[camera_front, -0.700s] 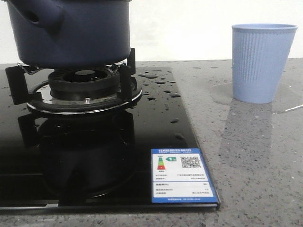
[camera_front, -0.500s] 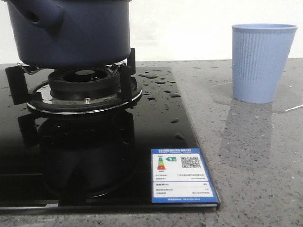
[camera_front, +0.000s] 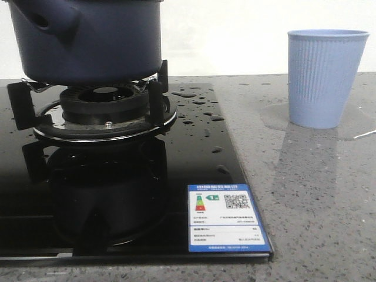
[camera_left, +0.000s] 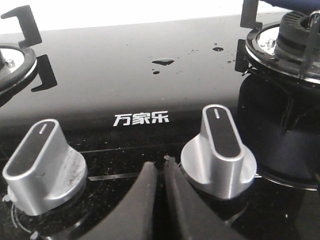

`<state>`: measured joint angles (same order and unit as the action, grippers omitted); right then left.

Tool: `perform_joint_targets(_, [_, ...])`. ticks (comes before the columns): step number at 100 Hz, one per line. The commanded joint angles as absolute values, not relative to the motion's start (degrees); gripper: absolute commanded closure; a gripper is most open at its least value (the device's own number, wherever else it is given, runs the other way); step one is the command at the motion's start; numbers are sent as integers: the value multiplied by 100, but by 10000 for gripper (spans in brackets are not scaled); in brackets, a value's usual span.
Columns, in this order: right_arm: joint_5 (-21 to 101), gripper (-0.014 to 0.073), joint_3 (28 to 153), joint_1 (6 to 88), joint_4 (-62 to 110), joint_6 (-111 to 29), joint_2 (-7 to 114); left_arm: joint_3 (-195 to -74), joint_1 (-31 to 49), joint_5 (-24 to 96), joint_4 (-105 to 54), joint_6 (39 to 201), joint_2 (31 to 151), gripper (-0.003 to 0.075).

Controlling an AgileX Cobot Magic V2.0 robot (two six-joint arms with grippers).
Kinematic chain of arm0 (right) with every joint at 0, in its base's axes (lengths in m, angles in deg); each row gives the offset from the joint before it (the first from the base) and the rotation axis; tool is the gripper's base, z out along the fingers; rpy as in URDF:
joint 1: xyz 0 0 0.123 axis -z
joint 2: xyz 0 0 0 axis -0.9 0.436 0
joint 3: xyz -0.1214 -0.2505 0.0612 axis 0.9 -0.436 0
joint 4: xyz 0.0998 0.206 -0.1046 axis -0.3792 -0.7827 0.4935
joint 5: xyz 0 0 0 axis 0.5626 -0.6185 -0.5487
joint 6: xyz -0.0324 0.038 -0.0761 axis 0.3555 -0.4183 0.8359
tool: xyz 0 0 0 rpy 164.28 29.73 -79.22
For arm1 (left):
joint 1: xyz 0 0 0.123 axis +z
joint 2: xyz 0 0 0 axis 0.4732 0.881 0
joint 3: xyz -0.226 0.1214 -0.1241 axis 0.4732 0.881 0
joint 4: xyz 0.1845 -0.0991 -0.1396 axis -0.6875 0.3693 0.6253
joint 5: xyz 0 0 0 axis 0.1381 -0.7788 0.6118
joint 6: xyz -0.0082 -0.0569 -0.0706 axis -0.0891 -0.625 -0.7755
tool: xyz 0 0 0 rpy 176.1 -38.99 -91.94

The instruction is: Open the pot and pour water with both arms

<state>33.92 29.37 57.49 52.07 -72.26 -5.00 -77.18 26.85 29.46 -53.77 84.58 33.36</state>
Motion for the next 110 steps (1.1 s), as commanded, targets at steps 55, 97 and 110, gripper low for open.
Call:
perform_joint_targets(55, [6519,669,2872,5788,4956,-7478,-611,-7550,2679,5143,-2737,8432,3204,740])
perform_joint_targets(97, [5401,669,3653,5788,3789,-7490,-466,-8218,2679,5228,-146,8432,3210,740])
perform_joint_targets(110, [4320,669,4632,5788,3911,-7490,207,-9175,2679,4034,-1509,8432,3670,740])
